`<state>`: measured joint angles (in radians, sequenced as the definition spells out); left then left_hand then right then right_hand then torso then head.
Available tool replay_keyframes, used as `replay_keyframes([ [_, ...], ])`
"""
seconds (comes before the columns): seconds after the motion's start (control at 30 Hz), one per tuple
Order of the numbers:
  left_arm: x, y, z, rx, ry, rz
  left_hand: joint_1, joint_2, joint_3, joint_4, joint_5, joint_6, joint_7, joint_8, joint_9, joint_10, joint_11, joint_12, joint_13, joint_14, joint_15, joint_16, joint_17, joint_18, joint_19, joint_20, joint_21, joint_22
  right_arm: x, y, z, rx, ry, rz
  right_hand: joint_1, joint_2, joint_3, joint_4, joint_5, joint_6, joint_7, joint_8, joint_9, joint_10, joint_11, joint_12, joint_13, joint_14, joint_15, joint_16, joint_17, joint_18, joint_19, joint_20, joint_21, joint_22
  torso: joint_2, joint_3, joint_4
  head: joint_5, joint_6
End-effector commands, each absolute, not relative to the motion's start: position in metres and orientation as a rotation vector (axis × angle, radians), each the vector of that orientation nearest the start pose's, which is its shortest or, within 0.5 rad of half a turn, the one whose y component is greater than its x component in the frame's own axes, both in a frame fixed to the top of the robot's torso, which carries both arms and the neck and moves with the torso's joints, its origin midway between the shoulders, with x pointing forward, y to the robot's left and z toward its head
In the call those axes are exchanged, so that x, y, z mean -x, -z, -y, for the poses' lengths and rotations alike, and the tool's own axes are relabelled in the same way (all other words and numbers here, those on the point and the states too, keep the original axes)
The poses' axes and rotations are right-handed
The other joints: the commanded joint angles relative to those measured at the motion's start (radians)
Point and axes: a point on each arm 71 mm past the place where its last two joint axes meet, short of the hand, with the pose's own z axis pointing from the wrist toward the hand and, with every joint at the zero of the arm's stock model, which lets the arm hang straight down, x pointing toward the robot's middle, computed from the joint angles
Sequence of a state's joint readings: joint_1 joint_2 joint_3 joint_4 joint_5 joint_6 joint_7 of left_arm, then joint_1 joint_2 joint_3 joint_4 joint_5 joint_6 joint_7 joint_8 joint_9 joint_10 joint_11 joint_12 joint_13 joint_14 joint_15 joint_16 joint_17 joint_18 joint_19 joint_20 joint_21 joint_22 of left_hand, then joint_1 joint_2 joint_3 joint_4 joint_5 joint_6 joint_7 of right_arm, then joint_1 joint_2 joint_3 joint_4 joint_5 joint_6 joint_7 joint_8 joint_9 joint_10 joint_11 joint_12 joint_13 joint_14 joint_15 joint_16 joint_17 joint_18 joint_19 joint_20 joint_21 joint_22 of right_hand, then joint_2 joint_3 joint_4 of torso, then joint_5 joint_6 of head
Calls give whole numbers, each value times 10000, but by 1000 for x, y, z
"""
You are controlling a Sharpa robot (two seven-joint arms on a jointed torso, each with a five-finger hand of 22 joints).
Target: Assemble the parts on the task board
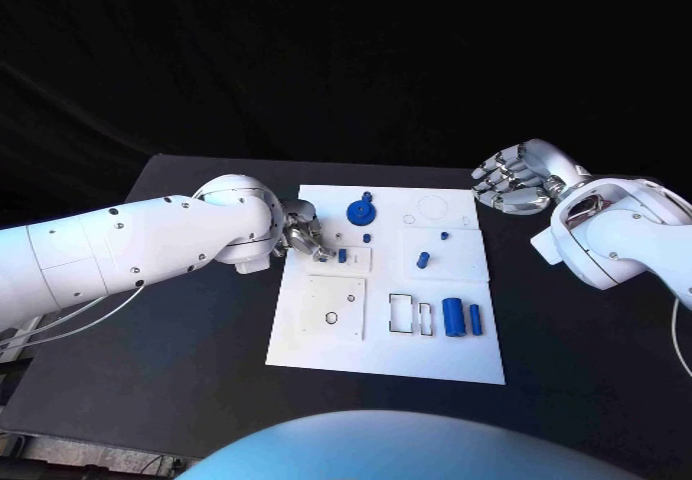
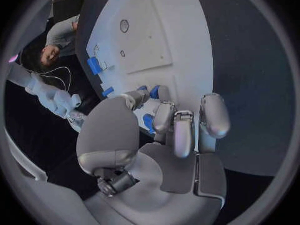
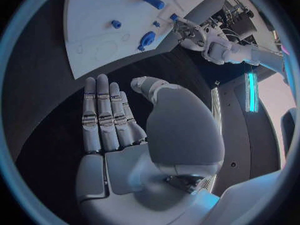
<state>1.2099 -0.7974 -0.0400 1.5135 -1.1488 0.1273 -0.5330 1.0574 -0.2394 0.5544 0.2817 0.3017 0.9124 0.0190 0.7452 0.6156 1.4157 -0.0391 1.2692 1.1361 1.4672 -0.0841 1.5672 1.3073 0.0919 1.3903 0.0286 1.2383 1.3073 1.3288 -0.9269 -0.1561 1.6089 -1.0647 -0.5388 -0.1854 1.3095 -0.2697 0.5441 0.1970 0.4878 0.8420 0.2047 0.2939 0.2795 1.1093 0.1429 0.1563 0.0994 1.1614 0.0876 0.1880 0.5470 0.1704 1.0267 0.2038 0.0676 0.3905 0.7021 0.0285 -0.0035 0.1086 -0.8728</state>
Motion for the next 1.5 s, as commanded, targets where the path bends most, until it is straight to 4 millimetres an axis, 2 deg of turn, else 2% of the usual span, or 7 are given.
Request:
replay_keyframes([
  [0.03,-479,222,-198,1241,3836,-23067,-174,15,-463,88,470,-3,71,-95,-21,-23,-10,-41,4,1036,-54,36,2635,-147,42,-44,-37,1038,-482,156,234,-3077,-6905,-15963,-122,-17,-24,43,22,-56,21,-10,-18,-51,18,-35,-22,-82,26,-56,-4,123,-11,43,-27,-23,-3,-4,-1,-9,2],
  [0.9,-483,209,-204,2081,4549,-21673,-607,343,-1623,105,1348,-127,81,-195,-23,-146,-19,-150,-103,1036,-71,36,2635,-132,47,-63,-152,1085,-482,157,235,-3093,-6897,-15977,-145,-4,-50,76,0,-65,23,-11,-29,-60,20,-33,-39,-86,32,-71,-2,123,-15,50,-28,-65,-9,-12,-12,-84,2],
  [1.03,-484,199,-205,2387,5155,-20881,-557,251,-1781,112,1573,-364,153,-183,18,-404,3,-438,-464,1036,-60,36,2635,-69,-113,-55,-483,960,-482,157,235,-3102,-6888,-15977,-145,-4,-50,76,0,-65,23,-11,-29,-60,20,-33,-39,-86,32,-71,-2,123,-15,50,-28,-65,-16,-8,-4,-119,2],
  [1.1,-486,194,-203,2544,5713,-20382,-585,198,-2055,110,1153,-770,266,-168,30,-1114,129,-1310,-1535,1020,26,9,2576,67,-514,12,-1254,647,-482,158,236,-3106,-6884,-15973,-145,-4,-50,76,0,-65,23,-11,-29,-60,20,-33,-39,-86,32,-71,-2,123,-15,50,-28,-65,-13,-10,1,-129,2],
  [1.27,-487,183,-192,2279,7173,-19254,147,281,-2964,101,-24,-2185,737,-120,-105,-3548,575,-3355,-4194,201,443,-1034,659,530,-2129,356,-4222,-551,-482,158,236,-3109,-6884,-15958,-137,-2,-51,75,9,-67,21,-10,-32,-61,19,-32,-43,-87,30,-75,-2,124,-16,51,-27,-77,1,-11,-9,-164,2],
  [1.4,-488,179,-180,1356,7807,-18537,1483,351,-3083,81,329,-2883,1209,-386,-586,-5055,1060,-4498,-5133,-3325,906,-5168,-4551,760,-3887,765,-7156,-1941,-482,158,236,-3117,-6883,-15956,-136,-3,-52,74,10,-67,21,-10,-32,-62,19,-32,-44,-88,30,-76,-2,124,-16,52,-28,-79,-7,-8,4,-199,2],
  [1.5,-489,178,-171,494,8086,-17905,2768,271,-2605,95,166,-2796,1444,-681,-1154,-5308,1232,-5415,-6174,-3908,1147,-6295,-5473,811,-3992,1051,-8113,-2631,-482,158,236,-3126,-6892,-15960,-131,-5,-54,72,15,-68,20,-10,-33,-68,20,-34,-48,-93,31,-81,-3,123,-19,53,-29,-86,-1,-14,5,-248,2],
])
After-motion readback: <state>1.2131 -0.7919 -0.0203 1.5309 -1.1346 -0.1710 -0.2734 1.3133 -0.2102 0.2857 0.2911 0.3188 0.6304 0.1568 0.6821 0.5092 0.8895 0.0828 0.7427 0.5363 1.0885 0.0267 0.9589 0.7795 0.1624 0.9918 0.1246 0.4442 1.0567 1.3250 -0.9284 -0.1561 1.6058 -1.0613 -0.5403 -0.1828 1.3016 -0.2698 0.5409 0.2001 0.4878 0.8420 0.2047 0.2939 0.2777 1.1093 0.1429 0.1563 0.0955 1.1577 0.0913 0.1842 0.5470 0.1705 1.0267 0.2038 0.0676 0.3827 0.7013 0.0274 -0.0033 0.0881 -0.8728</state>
